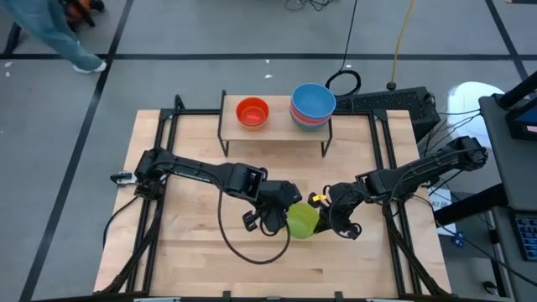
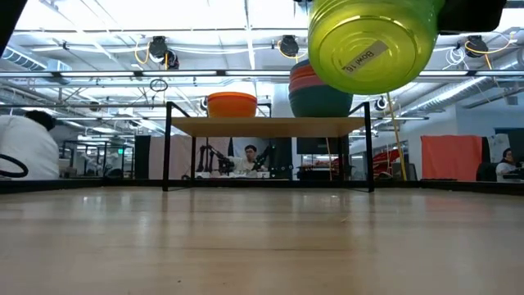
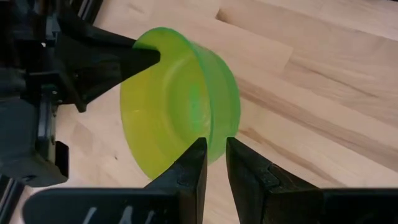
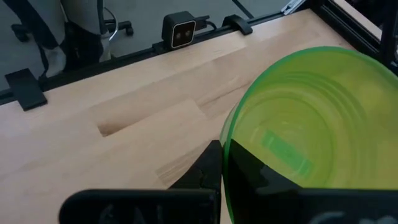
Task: Place and stack bowls onto a shelf
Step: Stack the transparent green bowl on top of the transparent orange bowl on the shelf
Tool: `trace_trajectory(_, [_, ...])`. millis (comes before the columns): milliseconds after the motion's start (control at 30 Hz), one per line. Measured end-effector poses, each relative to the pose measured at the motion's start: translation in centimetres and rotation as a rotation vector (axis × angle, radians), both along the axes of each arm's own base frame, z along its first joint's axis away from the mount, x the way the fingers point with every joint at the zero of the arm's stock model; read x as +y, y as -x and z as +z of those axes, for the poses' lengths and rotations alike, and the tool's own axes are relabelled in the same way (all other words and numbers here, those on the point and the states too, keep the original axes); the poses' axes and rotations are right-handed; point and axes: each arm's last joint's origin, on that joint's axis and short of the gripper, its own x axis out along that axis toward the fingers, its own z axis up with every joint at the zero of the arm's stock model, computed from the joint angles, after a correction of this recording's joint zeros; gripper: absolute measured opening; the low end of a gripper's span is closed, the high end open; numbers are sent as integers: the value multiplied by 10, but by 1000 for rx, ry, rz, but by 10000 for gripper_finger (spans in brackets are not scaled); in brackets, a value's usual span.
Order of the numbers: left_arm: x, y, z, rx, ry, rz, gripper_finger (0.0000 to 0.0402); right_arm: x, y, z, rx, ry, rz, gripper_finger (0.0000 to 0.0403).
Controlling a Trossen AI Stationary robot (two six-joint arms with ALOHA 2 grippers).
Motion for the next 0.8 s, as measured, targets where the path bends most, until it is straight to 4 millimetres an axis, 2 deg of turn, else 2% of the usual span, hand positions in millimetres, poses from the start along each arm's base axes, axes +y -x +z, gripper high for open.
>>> trace_trajectory(800, [-2, 2, 0, -31, -78, -169, 67, 5, 0, 4, -51, -59, 138, 0])
